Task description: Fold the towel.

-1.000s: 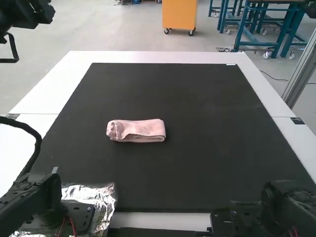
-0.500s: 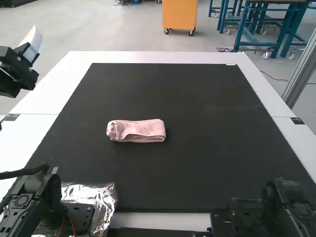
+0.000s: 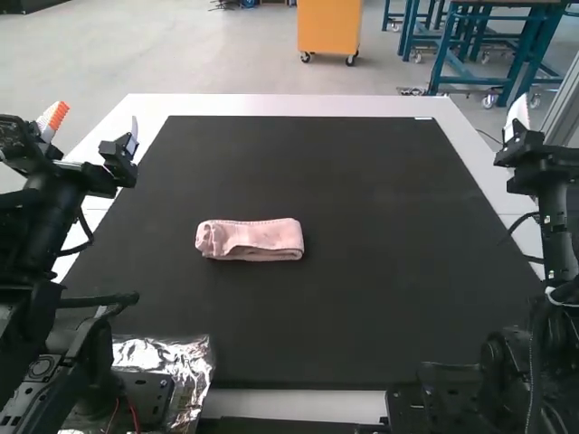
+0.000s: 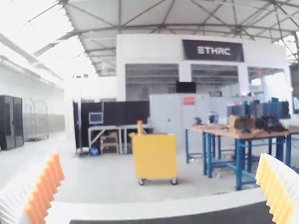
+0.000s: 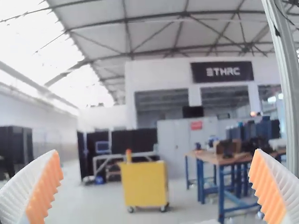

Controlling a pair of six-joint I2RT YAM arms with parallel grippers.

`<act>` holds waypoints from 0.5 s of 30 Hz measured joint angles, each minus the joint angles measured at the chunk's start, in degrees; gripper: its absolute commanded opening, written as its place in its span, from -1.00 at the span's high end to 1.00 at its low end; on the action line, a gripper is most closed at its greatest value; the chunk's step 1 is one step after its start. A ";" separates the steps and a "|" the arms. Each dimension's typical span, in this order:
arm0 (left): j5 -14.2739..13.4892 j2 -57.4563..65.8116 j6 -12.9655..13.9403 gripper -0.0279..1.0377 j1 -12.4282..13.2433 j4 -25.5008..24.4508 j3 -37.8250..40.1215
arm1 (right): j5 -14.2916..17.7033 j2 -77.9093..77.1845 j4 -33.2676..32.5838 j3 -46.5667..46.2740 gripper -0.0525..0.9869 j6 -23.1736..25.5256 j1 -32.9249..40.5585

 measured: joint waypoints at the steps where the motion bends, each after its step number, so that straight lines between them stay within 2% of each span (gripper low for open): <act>1: -0.37 0.00 0.24 -0.87 0.02 0.09 -1.51 | 1.22 0.00 0.07 -1.99 -0.87 -0.50 0.00; 5: -2.47 0.00 1.29 -0.87 0.04 -0.02 -5.42 | 6.16 0.00 -0.11 -7.96 -0.87 -1.79 0.00; 9: -3.69 0.00 1.86 -0.87 0.04 -1.70 -6.43 | 8.00 0.00 -1.66 -10.45 -0.87 -2.32 0.00; 12: -4.96 0.00 2.10 -0.87 0.04 -2.47 -7.45 | 8.04 -0.11 -10.27 -10.78 -0.87 -2.69 0.00; 15: -8.63 0.00 3.43 -0.87 0.04 -2.43 -10.01 | 7.96 -0.11 -18.62 -10.82 -0.87 -2.75 0.00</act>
